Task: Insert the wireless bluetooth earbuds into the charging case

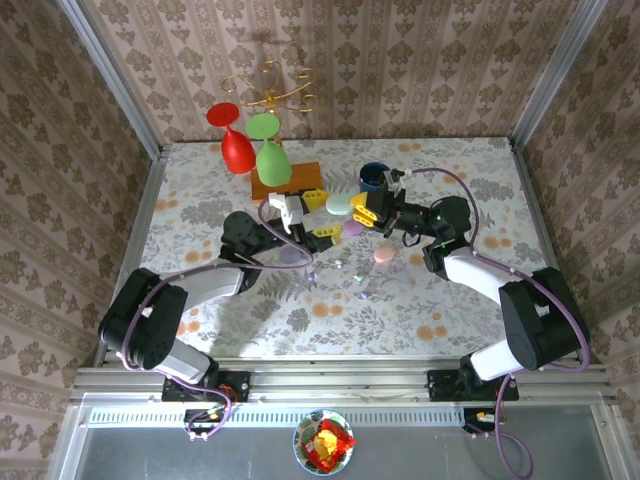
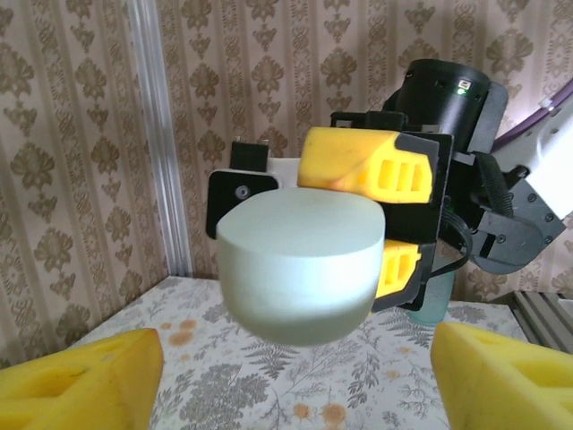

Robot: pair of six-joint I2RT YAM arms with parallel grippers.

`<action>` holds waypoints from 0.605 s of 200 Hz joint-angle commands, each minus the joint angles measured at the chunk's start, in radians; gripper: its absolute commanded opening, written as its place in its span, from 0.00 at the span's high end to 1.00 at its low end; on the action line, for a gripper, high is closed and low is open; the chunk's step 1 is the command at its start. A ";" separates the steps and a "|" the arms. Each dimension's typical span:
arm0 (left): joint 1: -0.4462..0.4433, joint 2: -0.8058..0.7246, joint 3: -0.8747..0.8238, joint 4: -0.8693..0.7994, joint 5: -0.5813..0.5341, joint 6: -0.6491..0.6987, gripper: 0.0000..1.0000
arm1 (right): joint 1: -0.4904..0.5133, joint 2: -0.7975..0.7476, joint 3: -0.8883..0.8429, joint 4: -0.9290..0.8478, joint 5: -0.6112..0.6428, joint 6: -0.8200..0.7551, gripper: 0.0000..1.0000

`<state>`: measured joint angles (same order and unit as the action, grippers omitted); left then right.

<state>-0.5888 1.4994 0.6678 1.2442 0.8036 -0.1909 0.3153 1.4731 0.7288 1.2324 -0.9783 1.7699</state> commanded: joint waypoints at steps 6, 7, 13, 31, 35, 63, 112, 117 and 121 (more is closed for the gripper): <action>-0.013 0.019 0.044 0.046 0.055 -0.018 0.27 | 0.007 0.003 0.040 0.057 -0.012 0.012 0.91; -0.014 0.020 0.044 0.046 0.055 -0.018 0.28 | 0.007 0.003 0.039 0.056 -0.012 0.012 0.91; -0.015 0.022 0.045 0.046 0.055 -0.021 0.28 | 0.008 0.006 0.039 0.057 -0.011 0.011 0.91; -0.019 0.018 0.049 0.046 0.057 -0.023 0.30 | 0.010 0.014 0.037 0.058 -0.012 0.014 0.93; -0.020 0.018 0.048 0.046 0.057 -0.024 0.30 | 0.011 0.017 0.037 0.058 -0.015 0.014 0.94; -0.022 0.014 0.048 0.046 0.061 -0.027 0.33 | 0.017 0.015 0.035 0.059 -0.023 0.004 0.97; -0.024 0.010 0.053 0.046 0.072 -0.034 0.41 | 0.020 0.024 0.029 0.056 -0.019 0.004 0.97; -0.025 0.009 0.052 0.046 0.072 -0.035 0.41 | 0.020 0.026 0.029 0.056 -0.019 0.004 0.97; -0.025 0.008 0.053 0.046 0.071 -0.036 0.42 | 0.019 0.027 0.028 0.055 -0.018 0.003 0.97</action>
<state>-0.6067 1.5124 0.6910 1.2499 0.8379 -0.2066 0.3271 1.4879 0.7361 1.2354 -0.9844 1.7809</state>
